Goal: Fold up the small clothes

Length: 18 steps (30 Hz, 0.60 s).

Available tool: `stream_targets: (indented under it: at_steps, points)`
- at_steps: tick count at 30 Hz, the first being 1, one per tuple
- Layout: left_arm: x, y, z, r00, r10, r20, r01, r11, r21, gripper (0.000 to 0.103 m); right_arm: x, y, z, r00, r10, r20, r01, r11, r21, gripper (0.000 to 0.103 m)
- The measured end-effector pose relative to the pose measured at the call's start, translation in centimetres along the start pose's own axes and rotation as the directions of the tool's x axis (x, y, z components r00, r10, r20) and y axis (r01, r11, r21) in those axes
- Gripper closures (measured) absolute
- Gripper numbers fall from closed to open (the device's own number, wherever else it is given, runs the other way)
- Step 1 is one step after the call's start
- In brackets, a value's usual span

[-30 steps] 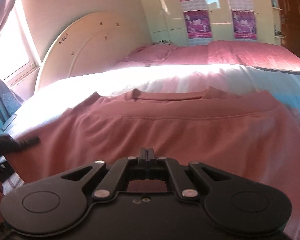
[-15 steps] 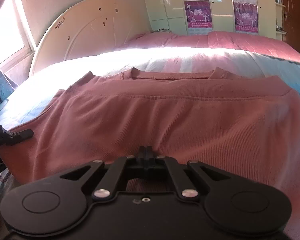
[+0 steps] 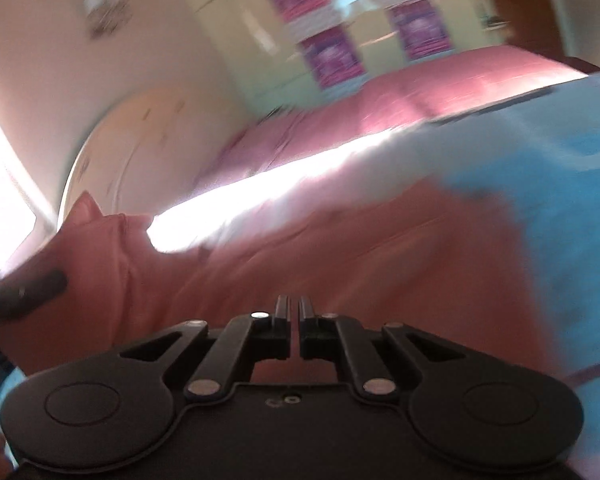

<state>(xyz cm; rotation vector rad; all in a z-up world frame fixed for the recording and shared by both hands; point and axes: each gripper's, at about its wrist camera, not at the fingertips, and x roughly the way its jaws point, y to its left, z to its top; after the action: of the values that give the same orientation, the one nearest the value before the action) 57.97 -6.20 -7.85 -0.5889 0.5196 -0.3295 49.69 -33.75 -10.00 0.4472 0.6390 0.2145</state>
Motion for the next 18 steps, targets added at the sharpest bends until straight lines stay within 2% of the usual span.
stream_targets:
  at_steps: [2,4,5,6,7,8,9,10,11,12,13,15,16,18]
  points:
    - [1.9,-3.8,-1.1,0.998,-0.034,-0.061,0.038,0.997,0.064,0.094,-2.4,-2.7,1.3,0.999,-0.022,0.048,0.02,0.999,0.045,0.096]
    - [4.7,-7.2,-3.3,0.987,-0.052,-0.152,0.069,0.992,0.109,0.094,-4.7,-5.1,2.3,0.995,-0.048,0.086,0.04,0.995,0.088,0.096]
    - [6.3,-8.7,-4.7,0.976,-0.051,-0.214,0.082,0.987,0.136,0.094,-5.5,-6.2,2.6,0.994,-0.056,0.099,0.045,0.993,0.108,0.093]
    - [7.8,-10.1,-6.2,0.958,-0.04,-0.284,0.091,0.981,0.169,0.091,-6.3,-7.4,2.8,0.993,-0.058,0.104,0.044,0.99,0.131,0.085]
    - [9.5,-11.3,-8.0,0.93,-0.013,-0.369,0.094,0.975,0.202,0.085,-6.8,-8.6,2.9,0.993,-0.058,0.1,0.042,0.987,0.154,0.08]
    - [10.4,-12.0,-9.1,0.903,0.003,-0.431,0.098,0.972,0.212,0.074,-7.1,-9.6,2.9,0.994,-0.058,0.093,0.041,0.985,0.169,0.061]
    - [10.1,-12.4,-9.6,0.896,-0.01,-0.443,0.116,0.971,0.211,0.07,-7.5,-10.6,2.8,0.995,-0.063,0.082,0.047,0.981,0.186,0.039]
    - [9.1,-12.7,-9.4,0.907,-0.026,-0.421,0.127,0.968,0.214,0.068,-7.8,-11.1,2.7,0.995,-0.059,0.078,0.043,0.979,0.197,0.037]
    - [8.0,-12.6,-8.6,0.92,-0.02,-0.392,0.118,0.966,0.229,0.067,-8.2,-11.6,2.5,0.996,-0.037,0.076,0.021,0.98,0.2,0.042]
    - [6.8,-12.3,-7.6,0.934,-0.002,-0.357,0.096,0.965,0.244,0.067,-8.4,-11.8,2.3,0.998,-0.009,0.063,-0.003,0.98,0.197,0.054]
    - [5.4,-11.4,-6.2,0.952,0.014,-0.304,0.066,0.966,0.251,0.067,-8.3,-12.0,2.1,0.999,0.015,0.045,-0.023,0.981,0.194,0.059]
    - [4.0,-9.0,-3.2,0.973,0.074,-0.217,-0.014,0.964,0.267,0.066,-7.5,-11.8,1.8,0.998,0.066,0.004,-0.065,0.979,0.195,0.062]
    - [3.6,-7.8,-1.9,0.976,0.124,-0.18,-0.068,0.955,0.287,0.066,-7.1,-11.6,1.5,0.996,0.089,-0.026,-0.082,0.979,0.189,0.062]
    - [3.9,-5.3,0.3,0.965,0.213,-0.152,-0.164,0.945,0.284,0.066,-5.7,-10.6,1.1,0.989,0.111,-0.101,-0.094,0.982,0.163,0.062]
